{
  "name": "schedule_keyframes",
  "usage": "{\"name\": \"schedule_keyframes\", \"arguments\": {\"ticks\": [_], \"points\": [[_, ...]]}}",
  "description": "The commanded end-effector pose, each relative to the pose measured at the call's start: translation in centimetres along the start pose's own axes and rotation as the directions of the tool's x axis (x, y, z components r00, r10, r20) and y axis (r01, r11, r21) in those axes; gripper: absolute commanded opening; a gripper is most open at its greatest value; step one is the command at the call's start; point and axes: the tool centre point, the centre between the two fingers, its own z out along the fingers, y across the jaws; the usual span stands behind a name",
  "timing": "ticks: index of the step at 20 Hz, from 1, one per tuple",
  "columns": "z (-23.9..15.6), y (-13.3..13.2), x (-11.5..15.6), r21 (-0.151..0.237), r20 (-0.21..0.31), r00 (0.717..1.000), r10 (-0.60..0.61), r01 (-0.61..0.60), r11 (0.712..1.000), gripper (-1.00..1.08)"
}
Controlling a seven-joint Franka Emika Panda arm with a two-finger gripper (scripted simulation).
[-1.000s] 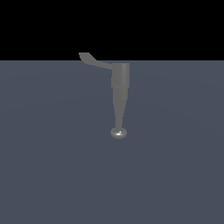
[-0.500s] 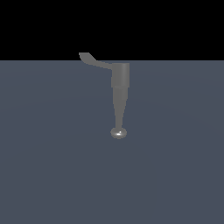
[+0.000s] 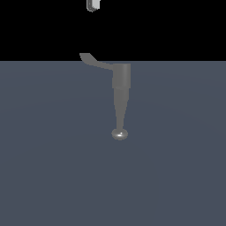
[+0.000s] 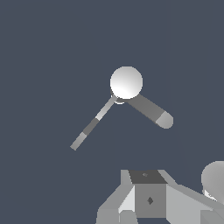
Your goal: Turn on the faucet by rotating a designated handle.
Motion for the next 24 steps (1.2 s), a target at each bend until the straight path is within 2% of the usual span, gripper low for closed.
{"name": "schedule_keyframes", "arguments": {"ticks": [1,6,11,24], "points": [[0.8,-0.9,0.4,-0.001,-0.002,0.998,0.063,-0.063,0.998,-1.0],[2.4,-2.7,1.2,-0.002,-0.009,0.983,0.185,-0.185,0.983,-1.0],[4.2,-4.5,1.9,-0.003,-0.019,0.952,0.304,-0.304,0.953,-1.0],[8.6,-8.2,3.4,0.009,-0.052,0.83,0.555,-0.555,0.832,-1.0]]}}
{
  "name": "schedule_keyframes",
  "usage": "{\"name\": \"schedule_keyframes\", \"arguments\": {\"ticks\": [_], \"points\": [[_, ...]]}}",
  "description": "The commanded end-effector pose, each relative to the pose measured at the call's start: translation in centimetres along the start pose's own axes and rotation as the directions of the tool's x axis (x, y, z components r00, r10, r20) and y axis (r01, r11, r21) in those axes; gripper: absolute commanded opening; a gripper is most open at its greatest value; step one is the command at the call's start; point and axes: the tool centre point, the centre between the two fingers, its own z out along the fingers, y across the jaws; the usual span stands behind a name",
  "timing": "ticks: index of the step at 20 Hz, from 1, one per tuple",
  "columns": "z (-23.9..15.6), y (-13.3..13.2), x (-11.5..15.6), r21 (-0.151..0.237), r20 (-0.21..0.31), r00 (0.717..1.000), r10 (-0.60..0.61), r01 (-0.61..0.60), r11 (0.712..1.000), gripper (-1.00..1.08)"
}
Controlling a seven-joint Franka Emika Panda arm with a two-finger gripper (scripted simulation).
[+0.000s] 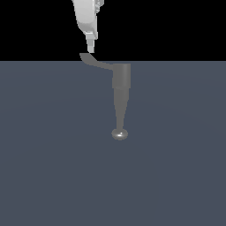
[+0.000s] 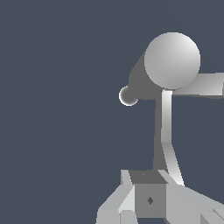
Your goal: Turn on the faucet by rotating a designated handle.
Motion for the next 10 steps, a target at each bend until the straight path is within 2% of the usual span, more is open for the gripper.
{"name": "schedule_keyframes", "arguments": {"ticks": [1,10], "points": [[0.6,-0.5,-0.1,0.002,-0.006,0.999,0.041,-0.041,0.999,-1.0],[1.8,-1.5,-0.4,0.006,-0.016,0.994,0.112,-0.112,0.994,-1.0]]}}
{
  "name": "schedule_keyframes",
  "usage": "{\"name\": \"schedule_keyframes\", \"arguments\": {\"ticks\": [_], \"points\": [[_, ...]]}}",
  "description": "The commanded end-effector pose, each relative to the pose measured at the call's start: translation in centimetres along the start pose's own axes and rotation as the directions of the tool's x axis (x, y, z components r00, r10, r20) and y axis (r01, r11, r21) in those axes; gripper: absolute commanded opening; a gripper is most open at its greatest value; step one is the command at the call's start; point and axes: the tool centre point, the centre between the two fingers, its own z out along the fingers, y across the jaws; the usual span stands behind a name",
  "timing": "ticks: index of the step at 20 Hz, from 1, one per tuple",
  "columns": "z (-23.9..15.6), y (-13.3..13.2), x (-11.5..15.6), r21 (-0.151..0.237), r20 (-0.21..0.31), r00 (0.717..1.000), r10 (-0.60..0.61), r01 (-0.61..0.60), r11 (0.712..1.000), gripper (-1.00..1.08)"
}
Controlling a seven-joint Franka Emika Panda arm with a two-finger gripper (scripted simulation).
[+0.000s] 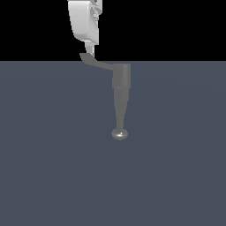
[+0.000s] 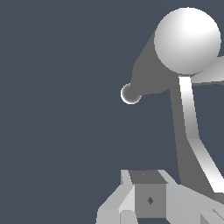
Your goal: Turn on the faucet by rotating a designated handle.
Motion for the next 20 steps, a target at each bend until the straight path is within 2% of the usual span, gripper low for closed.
{"name": "schedule_keyframes", "arguments": {"ticks": [1,6,20], "points": [[0.1,-0.1,0.0,0.001,-0.001,1.0,0.01,-0.01,1.0,-1.0],[0.1,-0.1,0.0,0.001,-0.002,1.0,0.009,-0.009,1.0,-1.0],[0.2,4.1,0.0,0.001,-0.002,1.0,0.009,-0.009,1.0,-1.0]]}}
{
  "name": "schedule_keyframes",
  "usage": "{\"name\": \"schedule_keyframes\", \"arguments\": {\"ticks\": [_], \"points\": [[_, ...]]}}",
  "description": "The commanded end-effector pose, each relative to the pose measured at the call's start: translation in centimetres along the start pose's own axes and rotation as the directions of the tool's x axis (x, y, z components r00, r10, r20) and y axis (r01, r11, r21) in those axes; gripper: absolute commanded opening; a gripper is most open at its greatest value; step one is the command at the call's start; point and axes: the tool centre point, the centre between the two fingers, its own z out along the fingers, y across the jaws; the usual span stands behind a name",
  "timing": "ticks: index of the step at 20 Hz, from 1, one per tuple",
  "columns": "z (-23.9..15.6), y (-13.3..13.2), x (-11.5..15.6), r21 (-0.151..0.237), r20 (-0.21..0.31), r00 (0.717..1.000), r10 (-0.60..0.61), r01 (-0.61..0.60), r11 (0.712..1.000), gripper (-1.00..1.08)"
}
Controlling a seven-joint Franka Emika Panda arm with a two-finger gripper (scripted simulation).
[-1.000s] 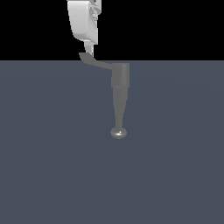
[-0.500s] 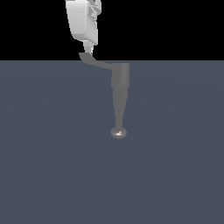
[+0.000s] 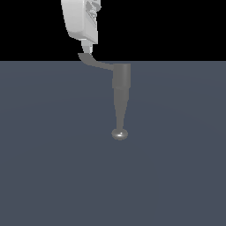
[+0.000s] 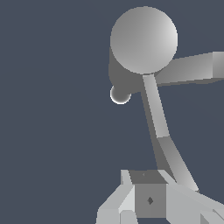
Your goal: Turn on the faucet by rotating a designated handle.
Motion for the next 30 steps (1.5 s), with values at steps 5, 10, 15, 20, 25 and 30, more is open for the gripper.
{"name": "schedule_keyframes", "arguments": {"ticks": [5,10,15,20,25,30], "points": [[0.1,2.3,0.1,-0.005,-0.001,1.0,0.0,0.0,1.0,-1.0],[0.1,3.8,0.1,-0.005,-0.001,1.0,0.0,0.0,1.0,-1.0],[-0.1,4.3,0.2,0.0,-0.001,1.0,0.003,-0.003,1.0,-1.0],[0.0,5.7,1.5,0.0,-0.001,1.0,0.002,-0.002,1.0,-1.0],[0.0,7.1,2.9,-0.002,-0.001,1.0,0.002,-0.002,1.0,-1.0],[0.0,8.6,4.2,-0.003,-0.001,1.0,0.001,-0.001,1.0,-1.0]]}}
